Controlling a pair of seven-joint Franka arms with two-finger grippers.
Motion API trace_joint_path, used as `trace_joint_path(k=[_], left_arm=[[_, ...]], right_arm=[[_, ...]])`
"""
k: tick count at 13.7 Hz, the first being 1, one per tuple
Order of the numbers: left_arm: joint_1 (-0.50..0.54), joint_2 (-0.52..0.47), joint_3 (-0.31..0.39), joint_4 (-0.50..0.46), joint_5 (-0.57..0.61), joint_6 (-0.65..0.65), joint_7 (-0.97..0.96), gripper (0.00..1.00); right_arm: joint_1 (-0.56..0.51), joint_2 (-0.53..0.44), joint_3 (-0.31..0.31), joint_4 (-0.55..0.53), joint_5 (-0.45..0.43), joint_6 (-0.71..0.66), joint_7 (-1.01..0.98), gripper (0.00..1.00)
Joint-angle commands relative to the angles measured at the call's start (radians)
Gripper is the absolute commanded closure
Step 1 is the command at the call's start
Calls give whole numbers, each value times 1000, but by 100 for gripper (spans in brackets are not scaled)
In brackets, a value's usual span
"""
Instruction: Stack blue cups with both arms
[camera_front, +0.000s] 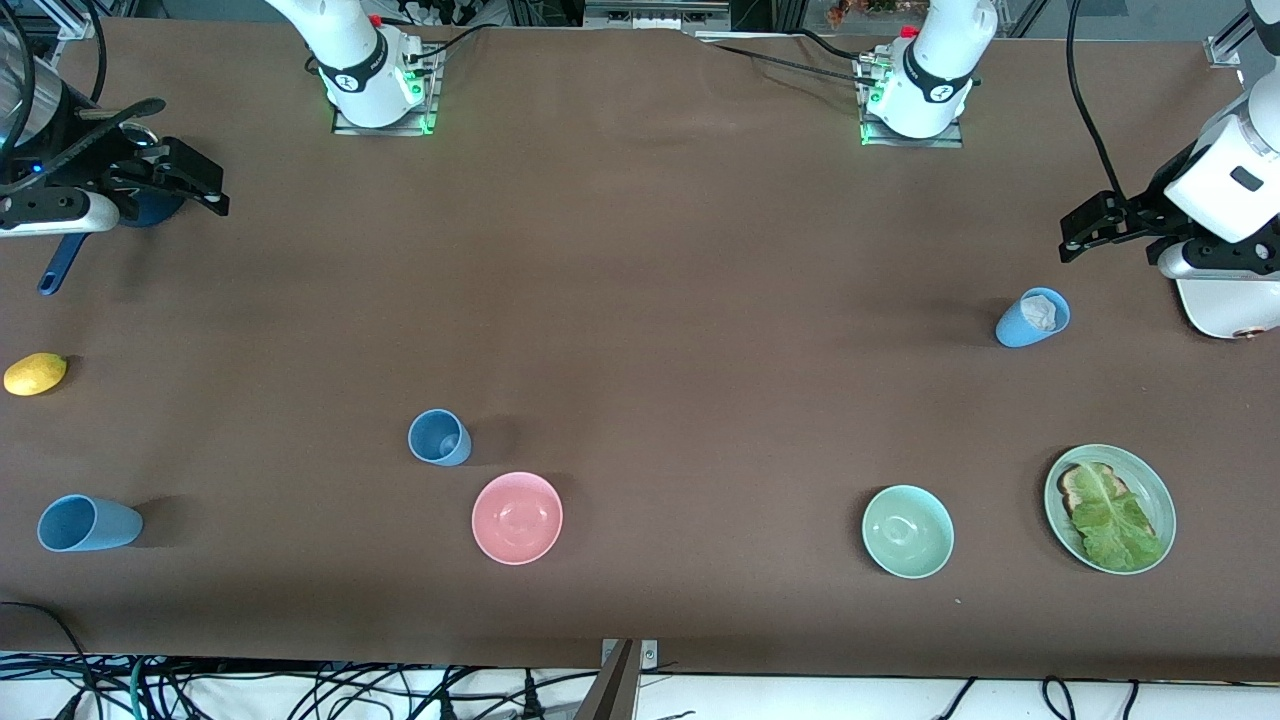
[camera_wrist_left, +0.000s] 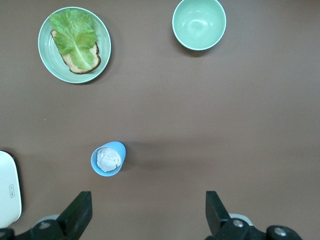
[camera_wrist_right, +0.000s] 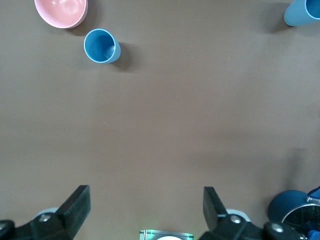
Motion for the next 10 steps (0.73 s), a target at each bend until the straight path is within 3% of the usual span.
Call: trace_joint_path(k=[1, 10], left_arm=[[3, 18, -4, 35, 11, -26, 14, 0], [3, 18, -4, 35, 11, -26, 14, 0]], right_arm=[[4, -2, 4, 19, 2, -5, 16, 0], [5, -8, 19, 16, -8, -7, 27, 0]])
